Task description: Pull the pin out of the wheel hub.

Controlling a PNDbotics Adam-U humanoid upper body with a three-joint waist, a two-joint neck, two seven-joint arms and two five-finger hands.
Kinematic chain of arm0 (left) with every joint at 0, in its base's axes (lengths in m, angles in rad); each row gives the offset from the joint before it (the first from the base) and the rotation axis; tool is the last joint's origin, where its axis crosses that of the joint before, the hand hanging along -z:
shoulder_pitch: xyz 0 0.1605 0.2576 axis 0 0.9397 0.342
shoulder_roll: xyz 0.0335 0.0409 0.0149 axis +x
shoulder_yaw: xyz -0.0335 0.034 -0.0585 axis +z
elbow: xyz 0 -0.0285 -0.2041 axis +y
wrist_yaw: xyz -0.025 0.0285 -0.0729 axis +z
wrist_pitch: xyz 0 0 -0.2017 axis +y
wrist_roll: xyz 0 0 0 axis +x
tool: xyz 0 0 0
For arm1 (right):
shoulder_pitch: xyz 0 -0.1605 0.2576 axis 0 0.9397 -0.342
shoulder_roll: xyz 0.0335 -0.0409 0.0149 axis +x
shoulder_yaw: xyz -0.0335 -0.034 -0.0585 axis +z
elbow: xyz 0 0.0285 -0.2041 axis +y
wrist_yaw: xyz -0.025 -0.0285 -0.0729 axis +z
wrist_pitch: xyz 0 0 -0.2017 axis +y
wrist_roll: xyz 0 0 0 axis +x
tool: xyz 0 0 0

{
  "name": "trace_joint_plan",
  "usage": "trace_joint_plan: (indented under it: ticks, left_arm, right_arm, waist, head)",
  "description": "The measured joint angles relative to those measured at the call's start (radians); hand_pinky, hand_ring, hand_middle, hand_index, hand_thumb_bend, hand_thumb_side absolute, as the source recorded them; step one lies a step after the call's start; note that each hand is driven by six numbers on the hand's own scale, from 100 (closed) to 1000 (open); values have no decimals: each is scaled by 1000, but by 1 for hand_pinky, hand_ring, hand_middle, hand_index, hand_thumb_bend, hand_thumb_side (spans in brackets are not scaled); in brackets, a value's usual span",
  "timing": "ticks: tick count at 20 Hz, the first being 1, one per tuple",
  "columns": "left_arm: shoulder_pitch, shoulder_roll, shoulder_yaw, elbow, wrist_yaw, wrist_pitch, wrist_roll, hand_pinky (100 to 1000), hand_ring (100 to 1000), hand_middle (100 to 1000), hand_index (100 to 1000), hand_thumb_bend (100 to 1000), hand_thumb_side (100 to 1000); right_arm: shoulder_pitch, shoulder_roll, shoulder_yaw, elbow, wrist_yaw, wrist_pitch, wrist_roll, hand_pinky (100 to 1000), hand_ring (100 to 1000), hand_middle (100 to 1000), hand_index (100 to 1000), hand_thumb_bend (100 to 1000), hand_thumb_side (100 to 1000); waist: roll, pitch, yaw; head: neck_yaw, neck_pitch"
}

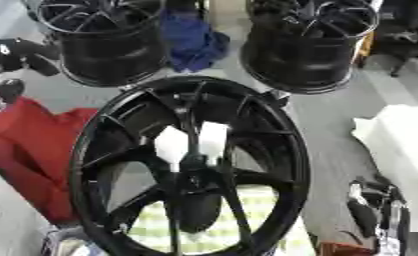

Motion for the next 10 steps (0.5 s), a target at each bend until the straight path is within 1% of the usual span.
trace_joint_plan:
  ticks: [7, 10]
  left_arm:
    - [0, -4, 0, 2, 0, 0, 0, 766, 753, 804, 912, 100, 645]
    - [-6, -6, 0, 2, 1, 0, 0, 770, 756, 807, 913, 100, 613]
  right_arm:
    - [0, 0, 0, 0, 0, 0, 0, 664, 595, 639, 806, 172, 432]
    - [0, 0, 0, 0, 0, 0, 0, 664, 595, 639, 806, 174, 431]
  waist:
    - [0, 0, 0]
    - [1, 0, -1]
  head:
    - [1, 0]
    - [0, 0]
